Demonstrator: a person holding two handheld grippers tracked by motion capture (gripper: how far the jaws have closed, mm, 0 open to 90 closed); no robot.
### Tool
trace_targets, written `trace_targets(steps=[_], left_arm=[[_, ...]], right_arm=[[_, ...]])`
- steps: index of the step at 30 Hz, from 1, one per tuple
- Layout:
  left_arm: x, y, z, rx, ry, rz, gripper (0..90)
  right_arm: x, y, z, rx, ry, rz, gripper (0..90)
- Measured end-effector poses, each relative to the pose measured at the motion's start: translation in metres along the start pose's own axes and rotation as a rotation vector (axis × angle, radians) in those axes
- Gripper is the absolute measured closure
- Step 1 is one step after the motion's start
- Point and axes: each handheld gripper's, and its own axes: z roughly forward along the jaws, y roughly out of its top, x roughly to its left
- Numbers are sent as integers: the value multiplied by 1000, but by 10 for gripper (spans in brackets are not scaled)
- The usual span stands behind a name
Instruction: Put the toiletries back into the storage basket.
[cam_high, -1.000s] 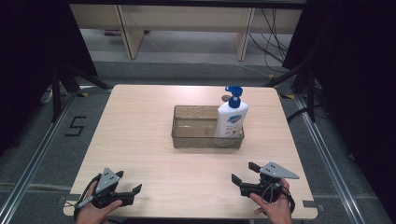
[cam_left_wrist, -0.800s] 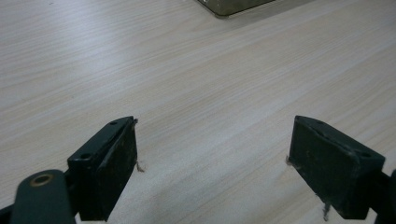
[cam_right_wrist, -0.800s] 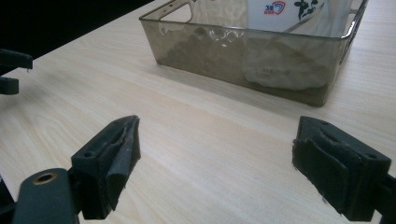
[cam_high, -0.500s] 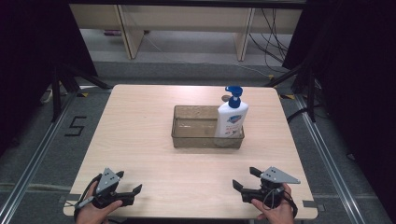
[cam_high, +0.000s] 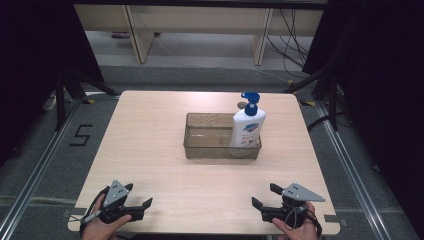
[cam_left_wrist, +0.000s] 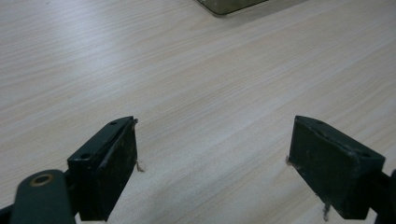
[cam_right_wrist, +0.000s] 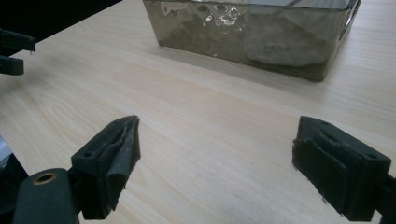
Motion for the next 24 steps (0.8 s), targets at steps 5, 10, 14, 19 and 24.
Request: trace_targets(steps=[5,10,14,19,24], left_arm=[[0,0,0,6,1,9,147],[0,0,0,7,1,11,147],[0,0,0,8,0,12,147],[0,0,0,9,-1,14,147],[0,0,0,8,-1,13,147]], right_arm=[[3,-3,1,12,4,17,154],[5,-5,-1,35,6,28,154],[6,-6,1,48,6,40,154],[5,-6,1,41,9,7,154],[4,-6,2,56,10,-3,154]])
